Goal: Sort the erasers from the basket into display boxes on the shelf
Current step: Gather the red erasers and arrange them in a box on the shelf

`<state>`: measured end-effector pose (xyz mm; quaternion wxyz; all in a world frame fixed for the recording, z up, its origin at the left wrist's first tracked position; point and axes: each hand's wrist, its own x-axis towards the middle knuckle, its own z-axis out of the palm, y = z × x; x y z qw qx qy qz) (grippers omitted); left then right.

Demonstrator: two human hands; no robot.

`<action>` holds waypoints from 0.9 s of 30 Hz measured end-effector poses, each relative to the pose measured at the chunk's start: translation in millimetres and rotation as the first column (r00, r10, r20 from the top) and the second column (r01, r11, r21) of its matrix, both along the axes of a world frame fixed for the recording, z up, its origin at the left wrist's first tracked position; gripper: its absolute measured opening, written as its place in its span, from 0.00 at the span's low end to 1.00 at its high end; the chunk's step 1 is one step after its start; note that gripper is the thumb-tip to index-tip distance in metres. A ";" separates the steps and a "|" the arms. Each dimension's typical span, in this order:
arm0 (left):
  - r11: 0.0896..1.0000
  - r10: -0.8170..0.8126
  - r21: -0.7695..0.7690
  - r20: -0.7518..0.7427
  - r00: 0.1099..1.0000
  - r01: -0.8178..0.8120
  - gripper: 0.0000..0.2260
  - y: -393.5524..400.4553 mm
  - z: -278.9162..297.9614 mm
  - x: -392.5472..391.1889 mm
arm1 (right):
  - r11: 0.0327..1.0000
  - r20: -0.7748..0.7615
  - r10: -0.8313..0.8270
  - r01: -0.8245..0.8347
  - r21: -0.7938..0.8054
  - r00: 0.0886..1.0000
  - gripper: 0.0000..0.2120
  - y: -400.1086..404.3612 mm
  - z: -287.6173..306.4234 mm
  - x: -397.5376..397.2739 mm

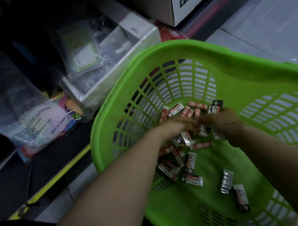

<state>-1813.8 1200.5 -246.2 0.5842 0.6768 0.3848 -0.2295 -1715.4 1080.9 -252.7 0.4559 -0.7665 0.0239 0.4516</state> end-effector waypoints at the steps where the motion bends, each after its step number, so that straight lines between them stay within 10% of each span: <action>1: 0.996 0.028 0.087 0.001 1.000 -0.028 0.11 0.7 -3.1 -1.2 | 0.998 0.020 0.047 -0.046 -0.038 0.999 0.13 -1.3 -1.2 -0.2; 5: 0.668 -0.107 0.697 -0.259 0.960 0.262 0.13 6.2 -8.0 8.7 | 0.983 0.104 0.154 -0.141 -0.121 0.983 0.14 -4.1 -3.7 -6.7; 9: 0.279 -0.347 0.738 -0.519 0.781 0.615 0.19 13.5 -16.4 23.3 | 0.983 0.178 0.164 -0.144 -0.118 0.970 0.08 -4.8 -6.7 -12.2; 14: 0.038 -0.405 0.727 -0.616 0.676 0.685 0.18 12.2 -32.0 27.6 | 0.984 0.224 0.177 -0.165 -0.068 0.959 0.14 0.0 -11.4 -12.0; 17: 0.104 -0.417 0.741 -0.573 0.706 0.663 0.17 13.5 -30.8 30.1 | 0.971 0.242 0.238 -0.223 -0.085 0.941 0.14 6.4 -8.6 -11.4; 20: 0.405 -0.350 0.754 -0.394 0.850 0.517 0.19 10.5 -2.9 27.4 | 0.961 0.218 0.270 -0.248 -0.122 0.938 0.13 8.2 19.6 -9.7; 23: 0.722 0.002 0.692 -0.022 1.000 0.014 0.13 -1.6 63.7 13.7 | 0.948 0.221 0.304 -0.272 -0.164 0.927 0.10 0.6 86.6 -6.1; 27: 0.751 0.589 0.179 0.255 0.767 -0.636 0.07 -11.2 212.3 -10.6 | 0.979 0.231 0.200 -0.184 -0.088 0.952 0.10 -1.7 235.4 4.9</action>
